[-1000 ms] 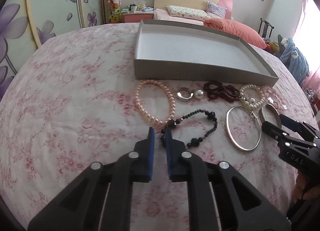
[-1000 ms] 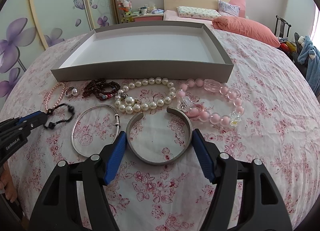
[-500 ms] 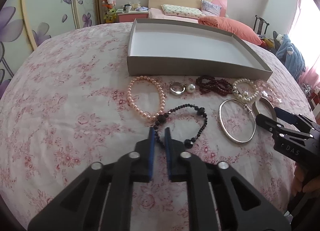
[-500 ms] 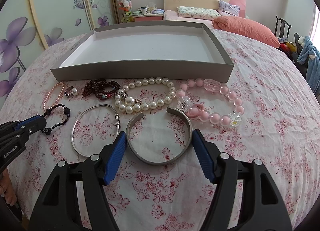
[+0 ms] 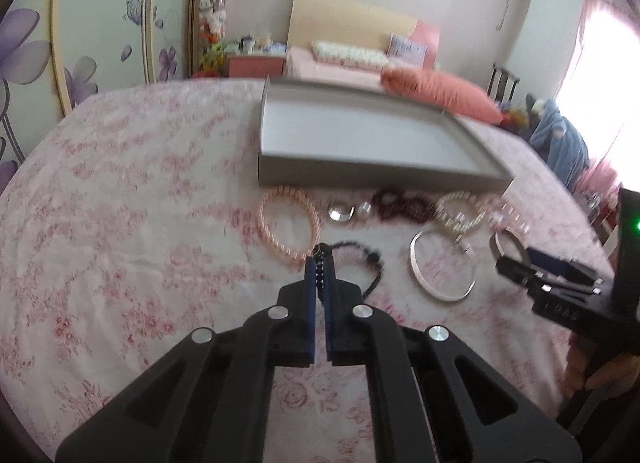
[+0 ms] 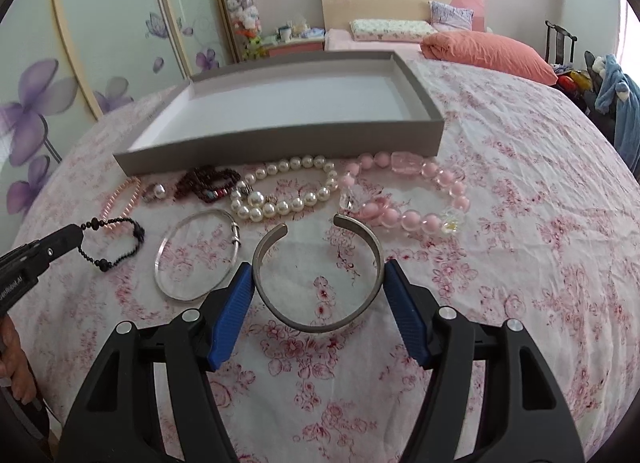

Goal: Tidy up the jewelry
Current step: 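Close the left tool on the black beaded bracelet while the right tool grasps the silver cuff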

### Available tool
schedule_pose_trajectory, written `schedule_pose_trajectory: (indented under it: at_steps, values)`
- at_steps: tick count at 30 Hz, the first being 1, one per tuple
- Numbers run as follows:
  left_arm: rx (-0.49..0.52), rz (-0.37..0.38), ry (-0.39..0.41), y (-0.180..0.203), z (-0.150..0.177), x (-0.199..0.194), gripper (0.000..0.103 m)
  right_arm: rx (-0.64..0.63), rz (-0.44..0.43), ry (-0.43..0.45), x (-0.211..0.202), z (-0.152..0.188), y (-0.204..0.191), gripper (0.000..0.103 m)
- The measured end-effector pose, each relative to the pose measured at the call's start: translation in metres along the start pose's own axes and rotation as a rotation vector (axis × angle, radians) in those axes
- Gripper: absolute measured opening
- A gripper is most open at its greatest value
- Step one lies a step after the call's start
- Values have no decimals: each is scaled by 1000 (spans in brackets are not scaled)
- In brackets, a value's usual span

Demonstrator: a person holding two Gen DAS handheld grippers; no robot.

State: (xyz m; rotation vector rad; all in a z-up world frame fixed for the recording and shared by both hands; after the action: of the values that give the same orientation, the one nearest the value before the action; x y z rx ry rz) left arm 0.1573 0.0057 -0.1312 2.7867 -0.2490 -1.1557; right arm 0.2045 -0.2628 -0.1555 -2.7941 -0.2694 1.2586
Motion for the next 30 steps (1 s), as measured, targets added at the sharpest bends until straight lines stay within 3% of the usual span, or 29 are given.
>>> schedule_pose_trajectory:
  at_steps: [7,17,30]
  values:
    - [-18,51,101,10,-17,-22,5,-9,-19,111,-20,-16,-6,66]
    - [7,69,163,24,-30,-38,5,-34,-23,228,-48,-31,-18,66]
    - [75,16,291,41,-70,-72,5,-75,15,413,-89,-66,-26,66]
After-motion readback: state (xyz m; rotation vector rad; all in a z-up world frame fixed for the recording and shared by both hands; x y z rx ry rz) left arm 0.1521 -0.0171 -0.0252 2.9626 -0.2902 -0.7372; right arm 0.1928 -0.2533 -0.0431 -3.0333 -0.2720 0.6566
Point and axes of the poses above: each gripper's, at about its wrist camera, not at the fingertips, and x roughly the way its jaws point, y to its right, z to its underside, the point moved 9 cm from there along x, roughly the way its jaws point
